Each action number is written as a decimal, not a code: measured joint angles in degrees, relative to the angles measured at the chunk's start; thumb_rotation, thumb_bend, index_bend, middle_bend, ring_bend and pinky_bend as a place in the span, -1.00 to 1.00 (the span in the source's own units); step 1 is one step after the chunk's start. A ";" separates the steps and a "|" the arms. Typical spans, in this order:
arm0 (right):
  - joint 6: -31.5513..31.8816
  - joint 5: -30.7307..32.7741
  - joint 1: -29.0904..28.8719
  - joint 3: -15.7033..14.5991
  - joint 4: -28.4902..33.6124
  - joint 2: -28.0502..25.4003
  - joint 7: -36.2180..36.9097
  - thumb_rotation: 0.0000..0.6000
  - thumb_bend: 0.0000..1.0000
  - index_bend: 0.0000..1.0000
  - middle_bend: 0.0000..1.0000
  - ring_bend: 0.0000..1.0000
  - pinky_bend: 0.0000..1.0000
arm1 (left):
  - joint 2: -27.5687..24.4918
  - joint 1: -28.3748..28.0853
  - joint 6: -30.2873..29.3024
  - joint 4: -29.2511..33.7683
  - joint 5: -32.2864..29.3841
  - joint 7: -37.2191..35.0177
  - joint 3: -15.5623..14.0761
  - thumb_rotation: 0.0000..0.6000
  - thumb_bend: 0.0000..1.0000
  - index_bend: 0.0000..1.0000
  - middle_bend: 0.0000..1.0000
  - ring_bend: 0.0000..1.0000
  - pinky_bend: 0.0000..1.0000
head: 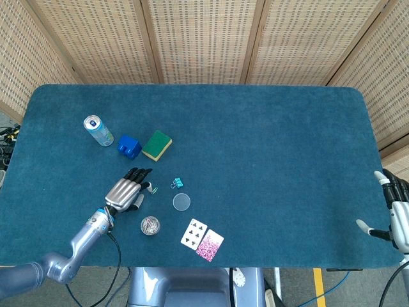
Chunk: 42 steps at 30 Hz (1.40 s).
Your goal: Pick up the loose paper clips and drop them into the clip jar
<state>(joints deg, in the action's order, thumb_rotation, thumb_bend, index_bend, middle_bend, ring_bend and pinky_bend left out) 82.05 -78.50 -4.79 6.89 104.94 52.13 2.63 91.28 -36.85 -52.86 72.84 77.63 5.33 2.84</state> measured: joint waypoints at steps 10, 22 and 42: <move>-0.14 -0.14 -0.05 -0.05 0.03 -0.08 0.15 1.00 -1.00 -1.00 -1.00 -1.00 -1.00 | 2.84 0.52 -2.19 -1.13 -3.34 3.63 2.75 1.00 -0.11 -0.34 -1.00 -1.00 -1.00; -0.43 0.01 -0.12 0.04 -0.26 -0.29 1.11 1.00 -1.00 -1.00 -1.00 -1.00 -1.00 | 6.86 -1.29 0.59 -2.91 -8.44 9.68 4.40 1.00 -0.12 -0.25 -1.00 -1.00 -1.00; -0.59 0.05 -0.18 -0.01 -0.28 -0.29 1.10 1.00 -1.00 -1.00 -1.00 -1.00 -1.00 | 8.42 -1.64 1.18 -5.71 -6.42 8.49 2.68 1.00 -0.12 -0.22 -1.00 -1.00 -1.00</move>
<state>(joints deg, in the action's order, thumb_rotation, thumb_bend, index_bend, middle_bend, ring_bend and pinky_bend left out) 81.46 -78.44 -4.96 6.88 104.66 51.84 3.73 99.70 -38.49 -51.68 67.12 71.21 13.82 5.52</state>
